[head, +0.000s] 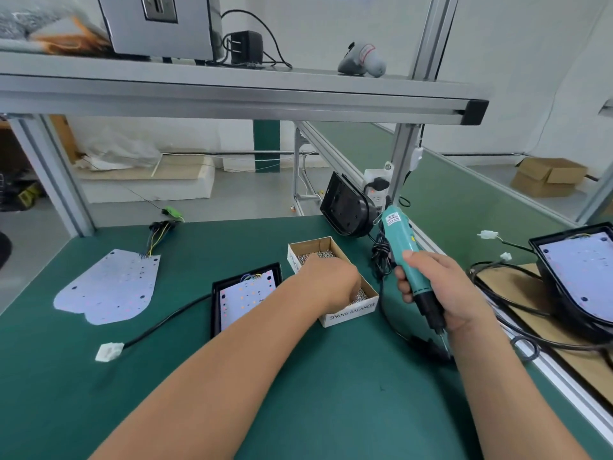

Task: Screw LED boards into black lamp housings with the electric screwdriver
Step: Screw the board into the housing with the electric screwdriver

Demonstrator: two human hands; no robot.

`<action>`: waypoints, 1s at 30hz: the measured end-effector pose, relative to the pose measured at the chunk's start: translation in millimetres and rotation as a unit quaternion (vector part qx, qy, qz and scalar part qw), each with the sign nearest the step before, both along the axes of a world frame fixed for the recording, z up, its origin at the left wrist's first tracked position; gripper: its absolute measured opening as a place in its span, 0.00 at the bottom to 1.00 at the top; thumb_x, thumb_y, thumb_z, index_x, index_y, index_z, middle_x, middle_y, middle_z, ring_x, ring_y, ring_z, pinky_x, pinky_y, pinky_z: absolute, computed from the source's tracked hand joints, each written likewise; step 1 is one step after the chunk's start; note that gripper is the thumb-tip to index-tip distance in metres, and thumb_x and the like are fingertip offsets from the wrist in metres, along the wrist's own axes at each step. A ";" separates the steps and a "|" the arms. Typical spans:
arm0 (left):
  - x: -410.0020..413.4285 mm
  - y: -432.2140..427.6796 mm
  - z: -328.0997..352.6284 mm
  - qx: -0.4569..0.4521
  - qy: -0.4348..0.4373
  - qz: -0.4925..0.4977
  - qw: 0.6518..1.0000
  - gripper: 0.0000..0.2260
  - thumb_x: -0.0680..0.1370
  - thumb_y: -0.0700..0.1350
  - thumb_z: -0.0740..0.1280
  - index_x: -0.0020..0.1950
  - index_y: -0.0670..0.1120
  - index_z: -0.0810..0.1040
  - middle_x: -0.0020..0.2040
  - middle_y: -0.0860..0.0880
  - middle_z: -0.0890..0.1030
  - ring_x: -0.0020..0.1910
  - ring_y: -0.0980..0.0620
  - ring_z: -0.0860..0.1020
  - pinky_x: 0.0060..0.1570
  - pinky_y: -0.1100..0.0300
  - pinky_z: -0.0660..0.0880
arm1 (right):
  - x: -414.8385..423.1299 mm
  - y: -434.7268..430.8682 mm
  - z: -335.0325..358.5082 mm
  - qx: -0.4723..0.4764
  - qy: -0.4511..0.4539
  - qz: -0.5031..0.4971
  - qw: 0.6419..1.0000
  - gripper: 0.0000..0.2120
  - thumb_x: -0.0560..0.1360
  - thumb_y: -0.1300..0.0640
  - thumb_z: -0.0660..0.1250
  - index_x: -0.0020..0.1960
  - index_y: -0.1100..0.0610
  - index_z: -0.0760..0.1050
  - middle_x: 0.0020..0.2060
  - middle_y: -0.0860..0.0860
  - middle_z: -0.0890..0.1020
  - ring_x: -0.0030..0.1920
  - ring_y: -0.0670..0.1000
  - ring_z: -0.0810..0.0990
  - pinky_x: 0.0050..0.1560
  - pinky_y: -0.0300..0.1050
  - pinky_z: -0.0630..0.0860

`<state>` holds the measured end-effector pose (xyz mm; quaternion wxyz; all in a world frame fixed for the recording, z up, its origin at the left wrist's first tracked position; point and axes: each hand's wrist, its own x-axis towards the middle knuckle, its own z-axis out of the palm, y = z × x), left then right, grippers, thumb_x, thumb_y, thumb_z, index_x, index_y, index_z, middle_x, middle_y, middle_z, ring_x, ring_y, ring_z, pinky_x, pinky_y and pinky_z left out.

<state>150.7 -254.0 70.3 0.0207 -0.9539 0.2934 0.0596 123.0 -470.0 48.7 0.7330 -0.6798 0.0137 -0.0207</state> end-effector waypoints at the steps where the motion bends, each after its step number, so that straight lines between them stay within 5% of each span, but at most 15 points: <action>1: 1.4 0.6 -1.8 -0.019 0.006 0.001 1.000 0.12 0.79 0.38 0.66 0.50 0.54 0.84 0.54 0.49 0.85 0.55 0.44 0.80 0.54 0.50 0.72 | 0.2 0.1 0.2 0.004 0.000 -0.003 1.000 0.22 0.74 0.49 0.72 0.56 0.67 0.80 0.39 0.56 0.82 0.34 0.52 0.78 0.30 0.45 0.77; 5: 4.0 3.9 -9.1 -0.074 0.010 0.022 0.997 0.10 0.79 0.41 0.67 0.44 0.56 0.82 0.44 0.53 0.82 0.47 0.45 0.77 0.50 0.52 0.72 | -0.1 1.5 0.5 0.028 -0.005 -0.008 1.000 0.16 0.79 0.53 0.70 0.57 0.66 0.79 0.38 0.56 0.81 0.33 0.52 0.78 0.29 0.44 0.77; 11: -1.5 10.6 -11.3 -0.135 -0.007 0.052 0.989 0.13 0.81 0.40 0.67 0.57 0.54 0.87 0.57 0.53 0.87 0.60 0.47 0.81 0.57 0.51 0.77 | 1.3 2.5 0.3 0.041 0.002 -0.015 0.999 0.12 0.83 0.57 0.66 0.59 0.67 0.78 0.38 0.56 0.81 0.32 0.52 0.77 0.29 0.44 0.77; 17: -7.0 10.3 -6.4 -0.153 -0.009 0.066 0.986 0.15 0.78 0.36 0.66 0.47 0.57 0.83 0.50 0.51 0.85 0.53 0.45 0.80 0.56 0.50 0.80 | -0.8 6.3 0.6 0.048 -0.003 -0.007 0.999 0.13 0.81 0.55 0.68 0.57 0.65 0.79 0.38 0.56 0.81 0.33 0.52 0.77 0.30 0.43 0.77; 20: -7.3 10.5 -2.0 -0.190 -0.002 0.077 0.979 0.12 0.80 0.38 0.66 0.53 0.50 0.87 0.52 0.48 0.86 0.55 0.44 0.82 0.54 0.48 0.81 | 0.1 9.5 2.7 0.073 0.007 -0.004 0.997 0.13 0.79 0.53 0.68 0.57 0.63 0.78 0.38 0.55 0.81 0.32 0.50 0.77 0.29 0.42 0.76; 30: -10.5 18.4 0.0 -0.220 0.013 0.088 0.971 0.08 0.80 0.42 0.70 0.53 0.51 0.88 0.51 0.51 0.88 0.55 0.48 0.83 0.54 0.52 0.81 | 2.6 14.3 0.9 0.102 0.017 0.002 0.995 0.14 0.75 0.50 0.69 0.54 0.58 0.81 0.38 0.55 0.80 0.33 0.50 0.77 0.29 0.41 0.76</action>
